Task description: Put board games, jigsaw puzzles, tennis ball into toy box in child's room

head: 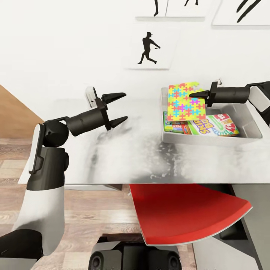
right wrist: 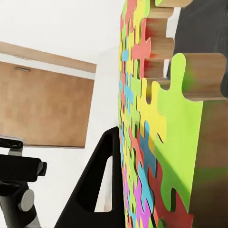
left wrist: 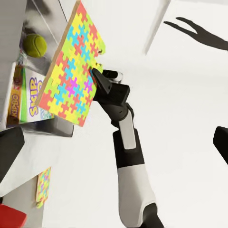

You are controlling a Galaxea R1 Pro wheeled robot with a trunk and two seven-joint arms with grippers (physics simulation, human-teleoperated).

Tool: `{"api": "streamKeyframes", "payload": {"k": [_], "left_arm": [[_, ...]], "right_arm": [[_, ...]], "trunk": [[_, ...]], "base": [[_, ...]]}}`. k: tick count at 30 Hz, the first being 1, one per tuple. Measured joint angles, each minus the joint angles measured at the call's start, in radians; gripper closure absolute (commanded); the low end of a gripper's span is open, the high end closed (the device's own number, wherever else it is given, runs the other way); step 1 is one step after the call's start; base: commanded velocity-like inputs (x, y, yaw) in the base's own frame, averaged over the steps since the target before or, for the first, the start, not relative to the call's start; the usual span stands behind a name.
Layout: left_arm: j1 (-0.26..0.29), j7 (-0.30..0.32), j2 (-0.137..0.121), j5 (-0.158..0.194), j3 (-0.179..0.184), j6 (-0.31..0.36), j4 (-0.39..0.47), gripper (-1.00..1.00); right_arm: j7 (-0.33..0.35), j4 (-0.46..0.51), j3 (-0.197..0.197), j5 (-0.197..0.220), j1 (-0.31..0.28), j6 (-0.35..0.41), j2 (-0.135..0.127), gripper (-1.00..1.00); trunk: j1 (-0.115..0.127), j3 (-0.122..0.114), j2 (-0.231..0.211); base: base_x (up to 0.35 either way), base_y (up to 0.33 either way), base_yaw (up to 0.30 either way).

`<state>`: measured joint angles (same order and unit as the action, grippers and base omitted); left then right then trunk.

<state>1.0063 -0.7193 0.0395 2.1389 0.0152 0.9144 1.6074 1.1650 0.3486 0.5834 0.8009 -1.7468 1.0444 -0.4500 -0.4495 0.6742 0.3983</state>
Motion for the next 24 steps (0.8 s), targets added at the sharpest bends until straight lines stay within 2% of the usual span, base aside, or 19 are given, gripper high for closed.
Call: {"api": "streamKeyframes", "payload": {"k": [3,9,14,24], "left_arm": [[0.035,-0.058,0.017,0.005,0.000,-0.004,-0.001,-1.00],[0.060,-0.103,0.031,0.037,-0.001,-0.008,-0.001,-1.00],[0.067,-0.116,0.035,0.055,-0.002,-0.009,-0.001,-1.00],[0.072,-0.124,0.037,0.066,-0.001,-0.010,0.000,-1.00]], "right_arm": [[0.000,0.000,-0.001,0.000,-0.001,0.000,-0.003,1.00],[0.000,0.000,-0.001,0.000,-0.003,0.000,-0.009,1.00],[0.000,0.000,-0.001,0.000,-0.004,0.000,-0.012,1.00],[0.000,0.000,-0.002,0.001,-0.007,0.000,-0.023,1.00]], "trunk": [[0.000,0.005,0.000],[0.000,0.015,0.000],[0.000,0.023,0.000],[0.000,0.039,0.000]], "base": [[0.000,0.000,0.000],[0.000,0.000,0.000],[0.000,0.000,0.000],[0.000,0.000,0.000]]}}
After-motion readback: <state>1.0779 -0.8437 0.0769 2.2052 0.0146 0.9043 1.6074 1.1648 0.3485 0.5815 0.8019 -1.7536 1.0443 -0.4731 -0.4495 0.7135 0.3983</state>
